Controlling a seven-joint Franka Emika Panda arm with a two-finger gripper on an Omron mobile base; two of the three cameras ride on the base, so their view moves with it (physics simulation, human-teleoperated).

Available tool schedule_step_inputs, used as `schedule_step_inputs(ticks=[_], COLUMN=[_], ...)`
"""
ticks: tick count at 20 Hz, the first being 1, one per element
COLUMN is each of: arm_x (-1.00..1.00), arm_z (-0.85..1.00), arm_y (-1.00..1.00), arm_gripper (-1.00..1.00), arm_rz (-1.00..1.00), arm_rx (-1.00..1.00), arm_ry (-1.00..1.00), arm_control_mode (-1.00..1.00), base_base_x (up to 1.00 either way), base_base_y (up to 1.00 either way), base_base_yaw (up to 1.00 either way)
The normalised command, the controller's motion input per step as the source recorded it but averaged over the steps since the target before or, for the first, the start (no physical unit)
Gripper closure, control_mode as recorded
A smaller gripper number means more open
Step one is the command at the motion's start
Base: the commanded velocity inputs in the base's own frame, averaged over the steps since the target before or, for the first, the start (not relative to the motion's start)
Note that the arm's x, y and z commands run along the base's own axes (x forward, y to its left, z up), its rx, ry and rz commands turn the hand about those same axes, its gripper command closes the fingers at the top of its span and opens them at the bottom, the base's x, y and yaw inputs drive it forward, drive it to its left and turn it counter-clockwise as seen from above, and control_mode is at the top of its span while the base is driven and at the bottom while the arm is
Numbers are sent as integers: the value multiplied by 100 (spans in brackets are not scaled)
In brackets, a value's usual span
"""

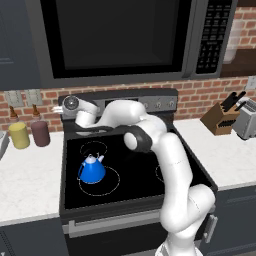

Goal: Pick the kettle from the counter and place it on a stove burner. Then turn the burner on.

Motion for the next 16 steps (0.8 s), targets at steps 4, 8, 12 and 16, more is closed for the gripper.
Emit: schedule_step_inputs(ticks=[4,8,12,16], arm_x=[0,2,3,0], arm_z=[-7,0,0,0], arm_y=[24,14,3,0], arm_gripper=[-100,-100,-100,-100], arm_rz=[0,0,0,0], arm_rx=[-10,-3,0,0], arm_ry=[-8,-12,-11,-6], arm_control_mode=[-100,-100,-100,-100], base_base_x=[0,0,0,0], base_base_y=[0,0,0,0], base_base_yaw=[0,0,0,0])
